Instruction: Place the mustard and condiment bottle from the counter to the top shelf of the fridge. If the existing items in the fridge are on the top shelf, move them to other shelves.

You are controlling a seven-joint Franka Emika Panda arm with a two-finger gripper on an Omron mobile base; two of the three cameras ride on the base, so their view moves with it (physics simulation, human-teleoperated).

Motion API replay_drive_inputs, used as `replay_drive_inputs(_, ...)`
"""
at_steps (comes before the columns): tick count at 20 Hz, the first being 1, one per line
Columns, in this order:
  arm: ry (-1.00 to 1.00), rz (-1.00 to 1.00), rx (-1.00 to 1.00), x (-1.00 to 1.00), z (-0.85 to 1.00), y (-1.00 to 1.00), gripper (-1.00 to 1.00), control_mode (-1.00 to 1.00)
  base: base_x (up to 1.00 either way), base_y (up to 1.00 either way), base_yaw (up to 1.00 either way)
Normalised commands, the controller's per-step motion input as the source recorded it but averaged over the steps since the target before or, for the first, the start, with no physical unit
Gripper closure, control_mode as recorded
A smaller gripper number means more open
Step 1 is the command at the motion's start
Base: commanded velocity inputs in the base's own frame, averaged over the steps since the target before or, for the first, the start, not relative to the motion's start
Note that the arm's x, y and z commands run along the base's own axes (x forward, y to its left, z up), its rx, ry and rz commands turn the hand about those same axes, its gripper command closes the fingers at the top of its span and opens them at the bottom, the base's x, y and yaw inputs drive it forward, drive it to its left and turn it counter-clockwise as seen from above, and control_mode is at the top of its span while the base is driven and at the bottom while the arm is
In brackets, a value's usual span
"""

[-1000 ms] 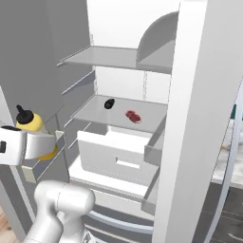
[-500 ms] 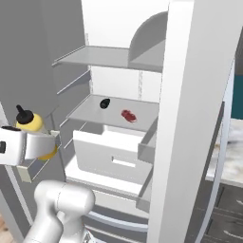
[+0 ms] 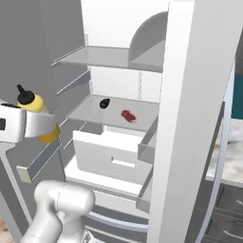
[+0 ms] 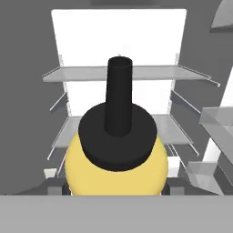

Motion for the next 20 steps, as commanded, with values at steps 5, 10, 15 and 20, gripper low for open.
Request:
replay_drive_inputs(5, -0.06, 0.0, 0.0, 0.49, 0.94, 0.0, 1.0, -1.0, 0.0, 0.0, 0.0)
replay_drive_inputs(10, -0.1, 0.0, 0.0, 0.68, 0.21, -0.13, 1.0, -1.0, 0.0, 0.0, 0.0)
replay_drive_inputs(15, -0.09, 0.0, 0.0, 0.96, 0.0, -0.01, 1.0, -1.0, 0.0, 0.0, 0.0)
replay_drive_inputs(20, -0.03, 0.01, 0.0, 1.0, 0.0, 0.0, 1.0, -1.0, 0.0, 0.0, 0.0)
